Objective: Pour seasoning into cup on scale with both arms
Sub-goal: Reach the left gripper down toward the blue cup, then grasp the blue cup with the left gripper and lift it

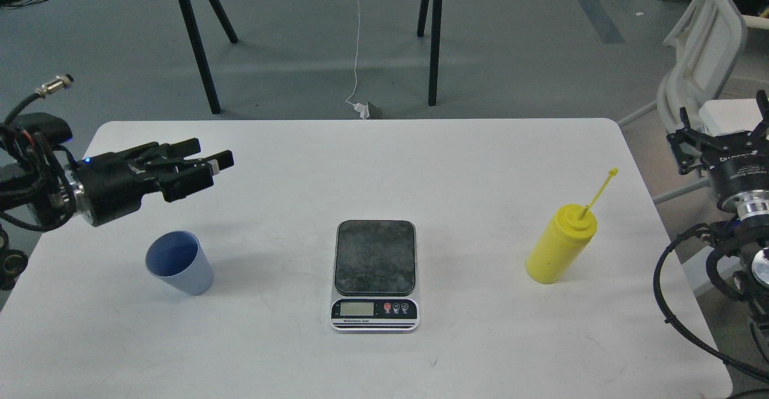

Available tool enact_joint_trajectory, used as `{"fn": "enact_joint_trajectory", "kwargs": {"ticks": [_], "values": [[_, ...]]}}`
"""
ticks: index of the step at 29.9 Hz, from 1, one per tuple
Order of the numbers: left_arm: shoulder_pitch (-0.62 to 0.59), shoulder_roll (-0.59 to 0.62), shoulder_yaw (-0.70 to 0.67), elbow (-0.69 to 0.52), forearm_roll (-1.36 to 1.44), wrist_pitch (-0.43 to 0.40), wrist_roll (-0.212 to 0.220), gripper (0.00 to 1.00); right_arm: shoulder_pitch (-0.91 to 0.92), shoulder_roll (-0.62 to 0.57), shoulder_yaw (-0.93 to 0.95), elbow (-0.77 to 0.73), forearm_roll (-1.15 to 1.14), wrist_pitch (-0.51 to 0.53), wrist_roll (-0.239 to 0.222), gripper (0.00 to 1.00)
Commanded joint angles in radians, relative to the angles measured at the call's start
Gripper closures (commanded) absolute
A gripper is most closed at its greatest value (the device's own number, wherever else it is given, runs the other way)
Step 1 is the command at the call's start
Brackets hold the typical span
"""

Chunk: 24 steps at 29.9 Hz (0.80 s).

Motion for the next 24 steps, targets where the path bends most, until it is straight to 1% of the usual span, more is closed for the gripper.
{"fn": "enact_joint_trajectory", "kwargs": {"ticks": [1,3,6,9,12,16,17,19,22,23,24], "values": [[0.003,0.001,0.074,0.039,0.150,0.047,0.004,0.20,-0.004,0.000,0.000,0.000,0.000,0.000,0.000,0.01],[0.003,0.003,0.094,0.067,0.213,0.067,0.002,0.23,-0.004,0.000,0.000,0.000,0.000,0.000,0.000,0.01],[0.005,0.003,0.100,0.142,0.291,0.101,-0.002,0.28,-0.004,0.000,0.000,0.000,0.000,0.000,0.000,0.01],[0.006,0.004,0.129,0.197,0.295,0.138,-0.008,0.32,-0.004,0.000,0.000,0.000,0.000,0.000,0.000,0.01],[0.005,0.021,0.192,0.217,0.295,0.164,-0.018,0.39,-0.004,0.001,0.000,0.000,0.000,0.000,0.000,0.01],[0.006,0.050,0.258,0.222,0.294,0.196,-0.018,0.48,-0.004,0.001,-0.002,0.001,0.000,0.000,0.000,0.01],[0.006,0.050,0.266,0.228,0.293,0.205,-0.018,0.51,-0.004,0.001,-0.003,0.001,0.000,0.000,0.000,0.01],[0.006,0.042,0.269,0.257,0.291,0.212,-0.016,0.62,-0.004,0.001,-0.002,0.001,0.000,0.000,0.000,0.01],[0.005,0.038,0.269,0.291,0.291,0.218,-0.018,0.73,-0.005,0.001,-0.003,0.001,0.000,0.000,0.000,0.01],[0.005,0.042,0.269,0.292,0.291,0.216,-0.018,0.80,-0.005,0.001,-0.002,0.001,0.000,0.000,0.000,0.01],[0.005,0.044,0.270,0.292,0.291,0.216,-0.018,0.89,-0.010,0.001,-0.002,0.001,0.000,0.000,0.000,0.01]]}}
